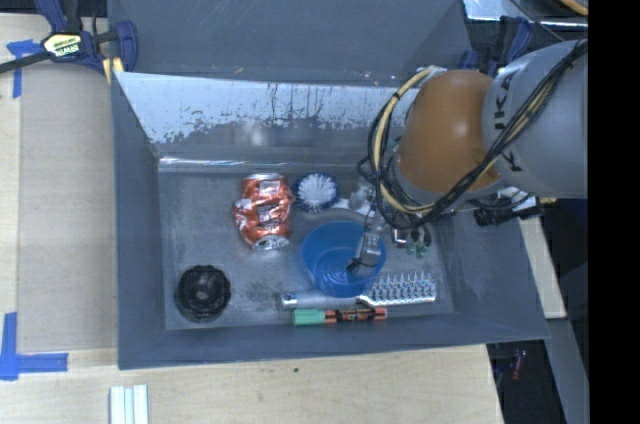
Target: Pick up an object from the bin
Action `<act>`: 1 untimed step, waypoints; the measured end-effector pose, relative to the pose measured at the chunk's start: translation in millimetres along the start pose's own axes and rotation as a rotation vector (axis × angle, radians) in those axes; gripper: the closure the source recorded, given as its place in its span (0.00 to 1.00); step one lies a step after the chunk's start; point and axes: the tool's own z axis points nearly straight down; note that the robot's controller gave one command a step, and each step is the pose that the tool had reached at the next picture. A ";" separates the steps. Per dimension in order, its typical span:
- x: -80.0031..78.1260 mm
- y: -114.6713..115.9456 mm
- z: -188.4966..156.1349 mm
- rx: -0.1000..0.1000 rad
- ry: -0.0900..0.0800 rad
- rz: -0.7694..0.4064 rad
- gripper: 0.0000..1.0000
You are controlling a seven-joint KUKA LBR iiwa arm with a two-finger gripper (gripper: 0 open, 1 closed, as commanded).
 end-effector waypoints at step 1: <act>-9.0 4.5 27.6 -0.003 -0.022 -0.234 0.00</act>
Offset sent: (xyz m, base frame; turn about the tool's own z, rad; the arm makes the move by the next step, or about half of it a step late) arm -0.0333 0.0374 -0.0299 -0.3474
